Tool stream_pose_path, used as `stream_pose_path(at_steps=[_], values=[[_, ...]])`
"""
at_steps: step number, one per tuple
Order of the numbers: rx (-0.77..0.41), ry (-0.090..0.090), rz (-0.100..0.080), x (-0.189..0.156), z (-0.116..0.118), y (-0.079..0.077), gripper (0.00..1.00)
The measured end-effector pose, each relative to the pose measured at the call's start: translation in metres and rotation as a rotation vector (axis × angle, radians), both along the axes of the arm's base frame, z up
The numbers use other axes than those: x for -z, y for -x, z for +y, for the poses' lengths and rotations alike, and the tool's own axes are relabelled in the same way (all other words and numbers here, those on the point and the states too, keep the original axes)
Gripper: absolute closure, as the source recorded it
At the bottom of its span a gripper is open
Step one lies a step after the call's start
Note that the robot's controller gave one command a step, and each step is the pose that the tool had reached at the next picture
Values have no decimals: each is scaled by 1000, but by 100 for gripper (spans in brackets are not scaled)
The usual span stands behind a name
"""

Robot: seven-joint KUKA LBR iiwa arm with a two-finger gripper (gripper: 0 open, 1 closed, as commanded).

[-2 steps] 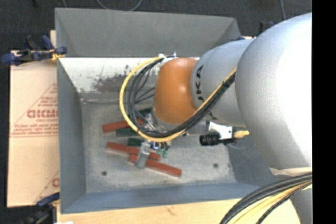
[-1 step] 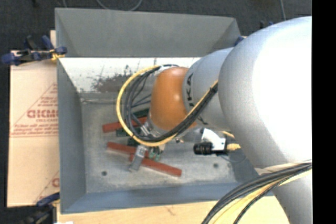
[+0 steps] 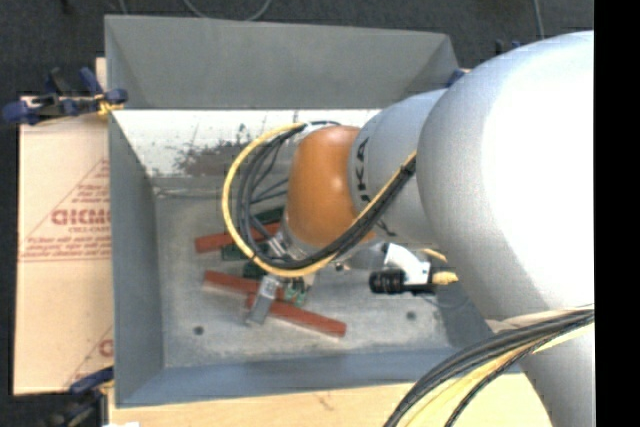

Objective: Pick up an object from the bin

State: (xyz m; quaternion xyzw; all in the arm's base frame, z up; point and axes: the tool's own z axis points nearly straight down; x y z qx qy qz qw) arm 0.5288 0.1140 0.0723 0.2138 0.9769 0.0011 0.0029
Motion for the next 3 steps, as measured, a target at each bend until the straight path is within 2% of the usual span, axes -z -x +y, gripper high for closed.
stream_pose_path(at_steps=[1,2,3], values=[[0,0,-8,-4,-1,-3,100],[-4,0,1,-39,-1,-5,100],[-11,0,-1,-105,-2,-6,100]])
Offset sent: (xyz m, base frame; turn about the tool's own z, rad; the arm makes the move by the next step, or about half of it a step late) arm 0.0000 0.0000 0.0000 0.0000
